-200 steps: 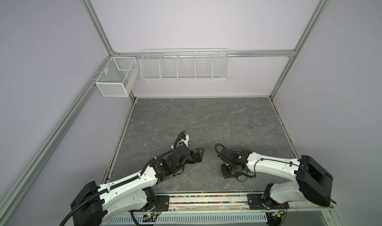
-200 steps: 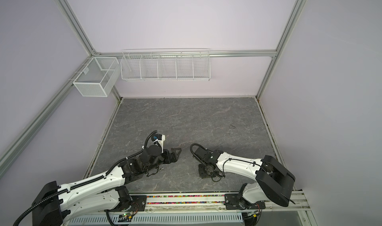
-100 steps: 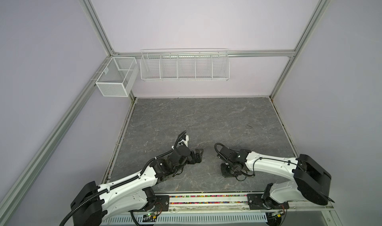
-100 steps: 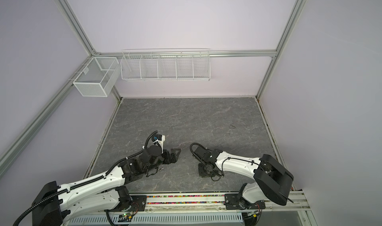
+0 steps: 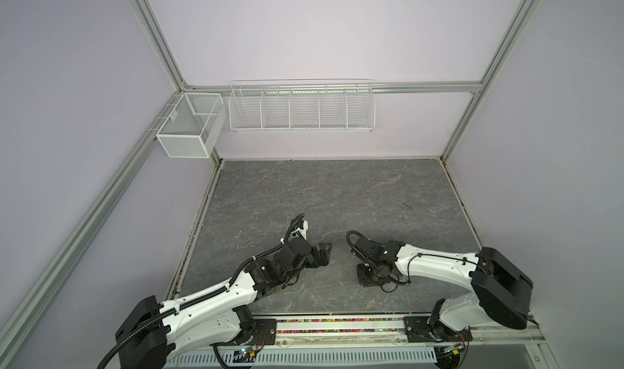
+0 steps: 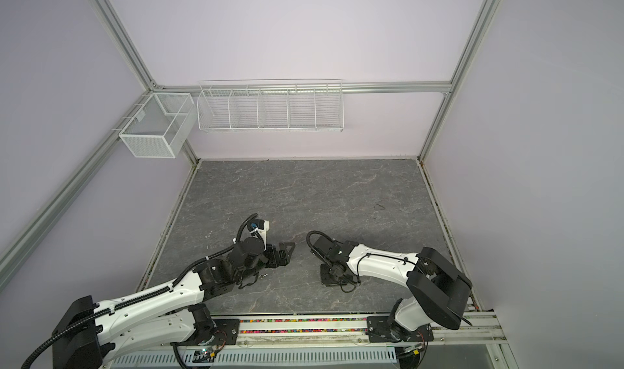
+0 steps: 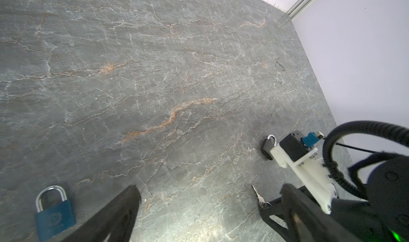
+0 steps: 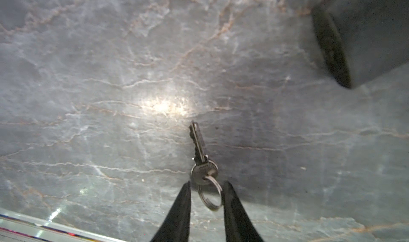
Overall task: Unlock with the key
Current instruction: 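Lift the silver key with the right gripper, key blade pointing up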
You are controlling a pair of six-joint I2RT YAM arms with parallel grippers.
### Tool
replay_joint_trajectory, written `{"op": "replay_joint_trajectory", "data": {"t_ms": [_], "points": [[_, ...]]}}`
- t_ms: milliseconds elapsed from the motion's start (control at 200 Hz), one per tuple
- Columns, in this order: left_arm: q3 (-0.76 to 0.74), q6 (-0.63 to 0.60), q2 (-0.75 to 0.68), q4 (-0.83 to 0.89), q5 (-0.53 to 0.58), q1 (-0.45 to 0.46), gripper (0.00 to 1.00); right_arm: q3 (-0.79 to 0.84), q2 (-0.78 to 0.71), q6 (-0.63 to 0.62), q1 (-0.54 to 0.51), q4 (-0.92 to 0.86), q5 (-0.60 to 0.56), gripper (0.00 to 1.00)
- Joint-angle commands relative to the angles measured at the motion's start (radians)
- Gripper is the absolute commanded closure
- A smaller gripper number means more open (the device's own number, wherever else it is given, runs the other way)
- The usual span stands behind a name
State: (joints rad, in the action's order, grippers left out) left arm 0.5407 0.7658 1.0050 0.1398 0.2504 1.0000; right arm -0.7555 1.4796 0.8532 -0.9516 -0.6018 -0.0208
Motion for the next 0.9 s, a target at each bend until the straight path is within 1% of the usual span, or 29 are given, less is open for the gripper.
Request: {"op": "replay_joint_trajectory", "data": {"t_ms": [0, 305, 555, 895], "points": [[0.007, -0.002, -0.02, -0.015, 0.028, 0.003, 0.01, 0.025, 0.055, 0.021, -0.003, 0.084, -0.034, 0.73], [0.004, 0.0, -0.026, -0.019, 0.036, 0.003, 0.01, 0.012, 0.044, 0.045, -0.007, 0.089, -0.074, 0.77], [0.002, 0.014, -0.02, -0.046, 0.031, 0.003, 0.01, -0.021, 0.069, 0.038, -0.009, 0.073, -0.098, 0.8], [-0.001, 0.032, -0.011, -0.057, 0.027, 0.002, 0.01, -0.022, 0.052, 0.028, -0.011, 0.061, -0.121, 0.84]]}}
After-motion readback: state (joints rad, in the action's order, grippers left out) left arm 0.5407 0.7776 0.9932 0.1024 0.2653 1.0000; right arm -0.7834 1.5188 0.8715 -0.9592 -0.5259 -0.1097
